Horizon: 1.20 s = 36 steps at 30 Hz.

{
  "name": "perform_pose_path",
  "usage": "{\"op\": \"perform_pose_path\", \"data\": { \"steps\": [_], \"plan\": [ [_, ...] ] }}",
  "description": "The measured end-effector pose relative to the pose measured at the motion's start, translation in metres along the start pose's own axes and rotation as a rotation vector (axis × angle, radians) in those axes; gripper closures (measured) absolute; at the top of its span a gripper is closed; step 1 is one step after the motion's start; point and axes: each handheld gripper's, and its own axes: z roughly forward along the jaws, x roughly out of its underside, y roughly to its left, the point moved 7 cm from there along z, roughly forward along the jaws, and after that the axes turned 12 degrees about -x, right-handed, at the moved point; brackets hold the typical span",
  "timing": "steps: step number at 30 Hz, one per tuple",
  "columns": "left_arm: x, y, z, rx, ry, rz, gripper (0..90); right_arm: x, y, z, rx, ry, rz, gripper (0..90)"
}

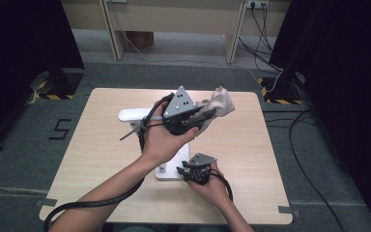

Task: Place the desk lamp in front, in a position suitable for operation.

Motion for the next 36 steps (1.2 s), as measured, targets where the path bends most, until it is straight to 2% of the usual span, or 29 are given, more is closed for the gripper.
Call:
{"op": "perform_pose_path", "data": {
  "steps": [22, 30, 36],
  "plan": [
    [-0.003, -0.013, 0.008, 0.028, -0.001, 0.016, 80.0, 0.0, 0.0, 0.0, 0.0, -0.002, -0.004, 65.0],
    [-0.001, -0.021, 0.006, 0.051, 0.004, 0.04, 79.9, 0.0, 0.0, 0.0, -0.001, -0.003, -0.005, 65.0],
    [0.001, -0.031, -0.001, 0.072, -0.008, 0.042, 80.0, 0.0, 0.0, 0.0, -0.002, -0.003, -0.006, 65.0]
  ]
}}
